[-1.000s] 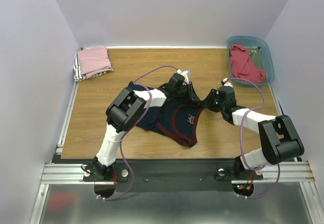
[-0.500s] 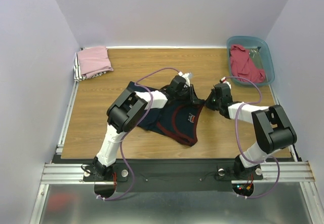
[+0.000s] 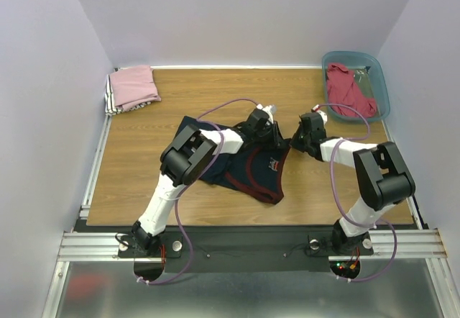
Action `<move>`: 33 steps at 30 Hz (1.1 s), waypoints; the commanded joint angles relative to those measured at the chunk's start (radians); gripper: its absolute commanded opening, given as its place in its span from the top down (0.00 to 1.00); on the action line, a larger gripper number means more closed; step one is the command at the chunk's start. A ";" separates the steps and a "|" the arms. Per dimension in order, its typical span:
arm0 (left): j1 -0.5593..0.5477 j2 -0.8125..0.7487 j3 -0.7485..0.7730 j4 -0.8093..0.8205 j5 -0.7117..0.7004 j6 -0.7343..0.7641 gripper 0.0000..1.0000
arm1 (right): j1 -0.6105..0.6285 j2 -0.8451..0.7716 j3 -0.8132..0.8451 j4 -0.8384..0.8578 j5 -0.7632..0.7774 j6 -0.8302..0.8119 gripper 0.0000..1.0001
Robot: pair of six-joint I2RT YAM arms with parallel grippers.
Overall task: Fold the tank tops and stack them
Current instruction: Fold the tank top
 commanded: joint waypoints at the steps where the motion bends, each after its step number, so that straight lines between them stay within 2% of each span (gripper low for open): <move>1: -0.009 0.039 0.080 -0.048 -0.016 -0.017 0.77 | -0.012 0.074 0.125 -0.018 0.047 -0.005 1.00; 10: -0.009 0.134 0.273 -0.122 -0.053 -0.098 0.77 | -0.075 0.200 0.320 -0.101 0.032 -0.025 0.99; 17: -0.004 0.233 0.414 -0.102 -0.009 -0.149 0.77 | -0.091 0.207 0.420 -0.153 -0.013 -0.062 0.73; 18: -0.003 0.250 0.446 -0.097 -0.004 -0.161 0.77 | -0.091 0.201 0.426 -0.162 -0.020 -0.060 0.62; 21: 0.006 0.253 0.471 -0.044 0.016 -0.174 0.74 | -0.089 0.136 0.405 -0.179 -0.011 -0.071 0.44; 23: 0.009 0.244 0.479 -0.030 0.027 -0.169 0.72 | -0.091 0.074 0.376 -0.192 -0.007 -0.082 0.39; 29: 0.014 0.177 0.476 0.027 0.085 -0.151 0.68 | -0.089 -0.121 0.232 -0.212 -0.039 -0.083 0.38; 33: 0.013 0.111 0.431 0.073 0.145 -0.161 0.67 | -0.089 -0.324 0.126 -0.238 -0.089 -0.062 0.39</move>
